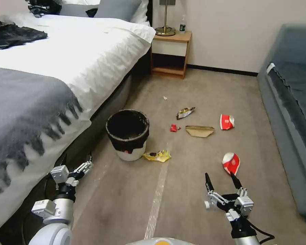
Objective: Pick up the trash can from the floor.
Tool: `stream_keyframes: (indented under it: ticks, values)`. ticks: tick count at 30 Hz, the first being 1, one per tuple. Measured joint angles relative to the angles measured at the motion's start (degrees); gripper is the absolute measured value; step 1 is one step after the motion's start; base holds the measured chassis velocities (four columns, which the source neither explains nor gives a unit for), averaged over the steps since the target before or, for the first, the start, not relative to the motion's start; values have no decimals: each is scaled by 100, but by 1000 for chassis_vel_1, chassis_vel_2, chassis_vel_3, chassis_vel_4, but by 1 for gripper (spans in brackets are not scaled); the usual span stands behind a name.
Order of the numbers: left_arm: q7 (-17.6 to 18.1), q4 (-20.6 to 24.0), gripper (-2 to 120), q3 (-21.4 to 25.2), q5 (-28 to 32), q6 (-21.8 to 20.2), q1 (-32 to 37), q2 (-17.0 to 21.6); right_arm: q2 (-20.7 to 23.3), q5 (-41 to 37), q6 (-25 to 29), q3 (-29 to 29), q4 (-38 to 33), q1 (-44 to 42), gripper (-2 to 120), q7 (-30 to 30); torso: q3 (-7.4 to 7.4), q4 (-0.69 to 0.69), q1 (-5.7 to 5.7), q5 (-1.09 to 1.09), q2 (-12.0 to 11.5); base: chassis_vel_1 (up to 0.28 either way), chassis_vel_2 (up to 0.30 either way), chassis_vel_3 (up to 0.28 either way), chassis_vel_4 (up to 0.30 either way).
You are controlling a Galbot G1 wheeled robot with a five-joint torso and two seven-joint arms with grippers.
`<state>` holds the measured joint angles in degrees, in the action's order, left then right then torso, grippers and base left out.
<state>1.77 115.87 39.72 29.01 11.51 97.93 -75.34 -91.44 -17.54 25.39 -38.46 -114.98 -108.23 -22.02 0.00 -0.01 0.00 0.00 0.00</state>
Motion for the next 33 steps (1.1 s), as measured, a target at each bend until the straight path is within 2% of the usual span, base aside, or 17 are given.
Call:
stream_keyframes:
  ticks: [10,18,20,21,22,23,25,26,28,29,30,31,33]
  values:
    - [0,-2,100,-3,6,-32,-40,2,17,-139,58,23,41,49,100,-103,1,0,0,1,0,-180,166,177,-156]
    - [0,11,100,0,111,-115,-40,26,9,-133,91,28,101,82,100,-151,0,1,-1,0,0,-21,48,28,-28]
    - [24,167,100,45,271,-393,-49,67,9,-112,100,26,119,87,100,-161,0,2,0,0,0,0,0,0,0]
    - [24,167,100,45,271,-393,-49,67,9,-112,100,26,119,87,100,-161,0,2,0,0,0,0,0,0,0]
    - [152,379,100,119,575,-851,-128,135,11,-99,108,15,123,87,100,-171,0,3,-1,0,0,0,0,0,0]
    - [152,379,100,119,575,-851,-128,135,11,-99,108,15,123,87,100,-171,0,3,-1,0,0,0,0,0,0]
    - [363,621,100,234,1085,-1580,-370,337,16,-93,123,-20,128,77,100,-188,0,1,0,1,0,0,0,0,0]
    - [363,621,100,234,1085,-1580,-370,337,16,-93,123,-20,128,77,100,-188,0,1,0,1,0,0,0,0,0]
    - [458,641,100,271,1368,-1994,-616,579,15,-92,143,-48,142,66,100,-195,0,2,0,-1,0,0,0,0,0]
    - [458,641,100,271,1368,-1994,-616,579,15,-92,143,-48,142,66,100,-195,0,2,0,-1,0,0,0,0,0]
    - [566,574,100,280,1741,-2403,-910,899,4,-92,174,-84,169,55,100,-212,0,-1,-1,1,0,0,0,0,0]
    - [566,574,100,280,1741,-2403,-910,899,4,-92,174,-84,169,55,100,-212,0,-1,-1,1,0,0,0,0,0]
    - [829,412,100,257,2377,-2975,-1257,1333,1,-77,203,-98,197,41,100,-226,0,0,-1,-2,0,0,0,0,0]
